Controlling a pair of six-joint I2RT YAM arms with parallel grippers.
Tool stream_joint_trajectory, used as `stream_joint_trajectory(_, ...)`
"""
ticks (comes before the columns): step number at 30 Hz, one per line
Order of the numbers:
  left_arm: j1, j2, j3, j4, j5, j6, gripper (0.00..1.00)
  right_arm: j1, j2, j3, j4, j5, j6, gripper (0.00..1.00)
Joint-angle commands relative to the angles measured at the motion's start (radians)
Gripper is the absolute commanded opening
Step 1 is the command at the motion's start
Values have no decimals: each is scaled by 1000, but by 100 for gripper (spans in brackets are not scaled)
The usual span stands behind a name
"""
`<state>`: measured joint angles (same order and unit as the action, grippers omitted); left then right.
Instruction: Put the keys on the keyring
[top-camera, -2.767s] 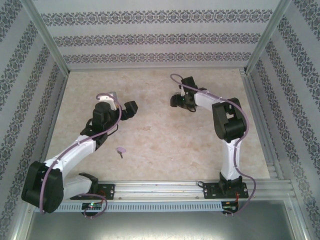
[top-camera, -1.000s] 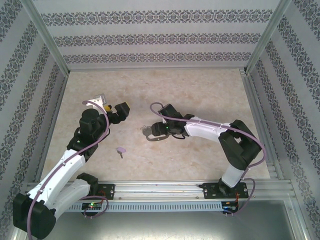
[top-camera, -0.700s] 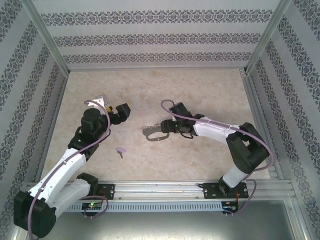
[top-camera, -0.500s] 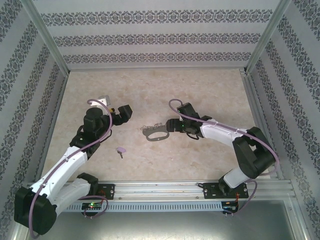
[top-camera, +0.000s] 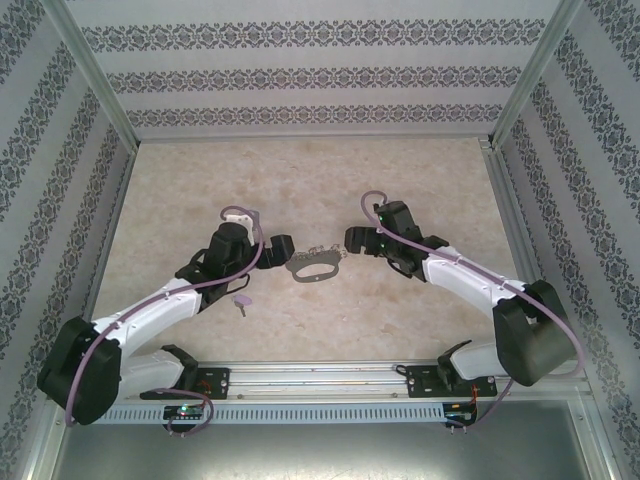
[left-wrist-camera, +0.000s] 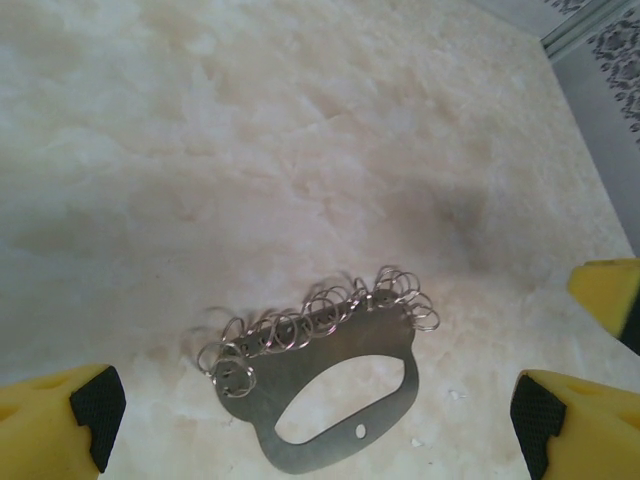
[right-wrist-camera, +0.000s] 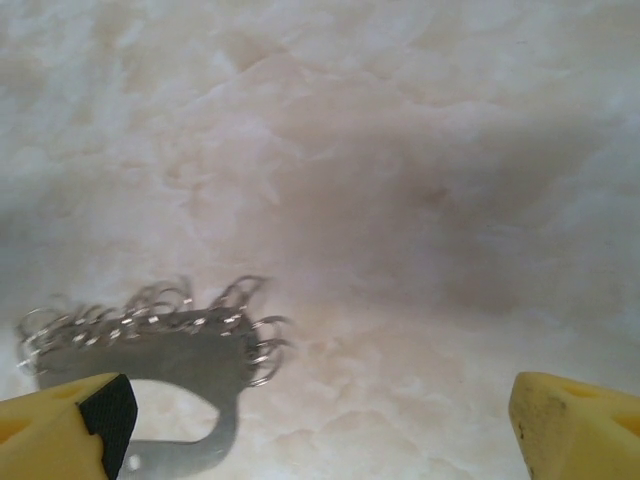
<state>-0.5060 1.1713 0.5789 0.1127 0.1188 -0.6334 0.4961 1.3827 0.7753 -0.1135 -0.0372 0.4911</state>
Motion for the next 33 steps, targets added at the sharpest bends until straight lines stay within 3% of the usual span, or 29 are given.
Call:
stream_joint_trajectory(1, -11, -9, -7, 58, -64, -13, 100, 73, 55, 27, 11, -77, -43, 89)
stream_joint_trajectory(7, 30, -37, 37, -35, -141, 61, 100, 199, 185, 99, -5, -30, -45, 84)
stream_joint_trajectory(12, 99, -101, 29, -65, -143, 67, 100, 246, 287, 160, -20, -22, -34, 83)
stream_joint_trajectory(21, 195, -170, -11, -83, -74, 57, 100, 288, 388, 234, -39, -22, -20, 83)
stream_joint_trajectory(33, 225, -198, -10, -76, -36, 50, 100, 319, 431, 241, -86, -19, 4, 81)
